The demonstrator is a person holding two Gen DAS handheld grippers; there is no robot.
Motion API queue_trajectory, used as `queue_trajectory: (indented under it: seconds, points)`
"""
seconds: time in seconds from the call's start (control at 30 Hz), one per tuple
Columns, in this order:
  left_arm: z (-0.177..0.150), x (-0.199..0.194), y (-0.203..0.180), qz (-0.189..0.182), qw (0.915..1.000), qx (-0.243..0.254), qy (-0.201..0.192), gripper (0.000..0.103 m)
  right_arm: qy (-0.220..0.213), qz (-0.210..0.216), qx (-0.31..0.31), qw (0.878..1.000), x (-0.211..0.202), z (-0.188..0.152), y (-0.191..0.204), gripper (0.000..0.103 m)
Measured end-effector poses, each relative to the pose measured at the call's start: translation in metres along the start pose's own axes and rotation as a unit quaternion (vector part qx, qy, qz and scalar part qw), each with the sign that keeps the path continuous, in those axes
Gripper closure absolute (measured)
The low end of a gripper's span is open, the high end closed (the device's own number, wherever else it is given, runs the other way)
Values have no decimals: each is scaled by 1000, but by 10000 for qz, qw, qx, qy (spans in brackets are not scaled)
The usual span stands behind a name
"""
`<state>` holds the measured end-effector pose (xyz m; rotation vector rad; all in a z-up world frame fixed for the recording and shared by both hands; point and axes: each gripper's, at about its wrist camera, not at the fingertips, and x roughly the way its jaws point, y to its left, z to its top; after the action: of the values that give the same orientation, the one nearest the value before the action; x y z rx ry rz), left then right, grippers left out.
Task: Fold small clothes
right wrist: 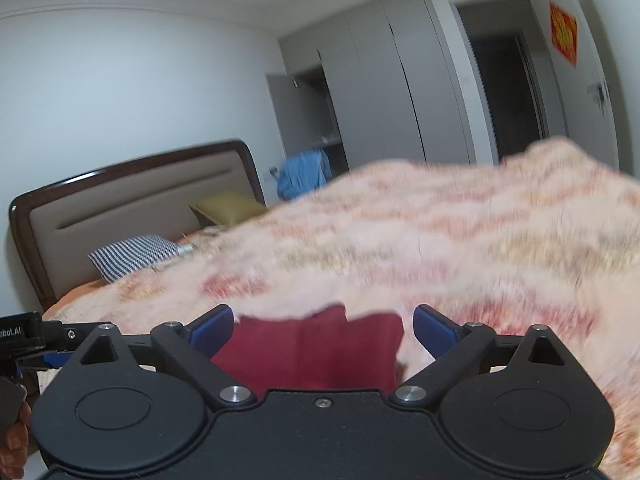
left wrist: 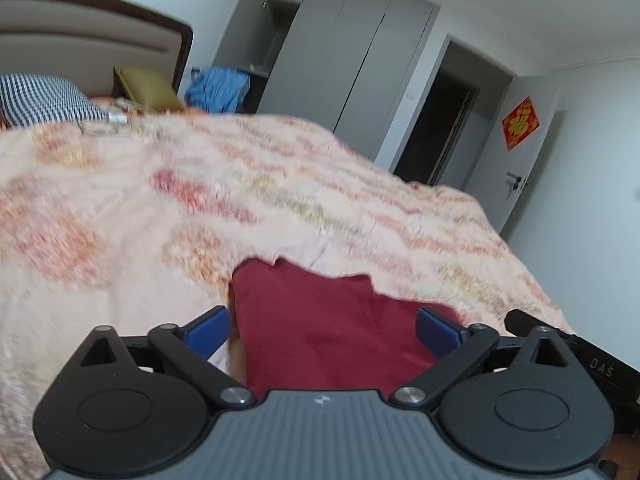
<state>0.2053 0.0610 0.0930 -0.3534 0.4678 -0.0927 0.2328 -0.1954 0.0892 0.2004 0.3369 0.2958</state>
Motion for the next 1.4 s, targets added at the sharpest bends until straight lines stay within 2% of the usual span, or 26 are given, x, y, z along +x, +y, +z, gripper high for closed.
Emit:
queue_trajectory:
  seconds: [0.07, 0.33, 0.53, 0.77, 1.1, 1.3, 1.4]
  points:
    - [4, -21, -7, -7, 9999, 64, -148, 0, -209, 20, -144, 9997, -22, 8, 11, 1]
    - [-2, -102, -26, 92, 9978, 364, -543, 0, -703, 236, -339, 9967, -107, 14, 48, 1]
    - [-26, -154, -29, 295, 9957, 615, -621, 0, -811, 339, -413, 9953, -157, -13, 76, 1]
    - [-62, -198, -20, 480, 9950, 667, -567, 0, -922, 205, -531, 9941, -199, -52, 101, 1]
    - [-123, -206, -5, 854, 9927, 725, -448, 0, -1013, -429, -595, 9921, -228, -110, 114, 0]
    - [-149, -197, 5, 928, 9925, 747, -289, 0, -907, -750, -494, 9918, -223, -140, 114, 0]
    - [-154, -195, 8, 1027, 9910, 794, -330, 0, -953, -880, -583, 9898, -218, -150, 113, 0]
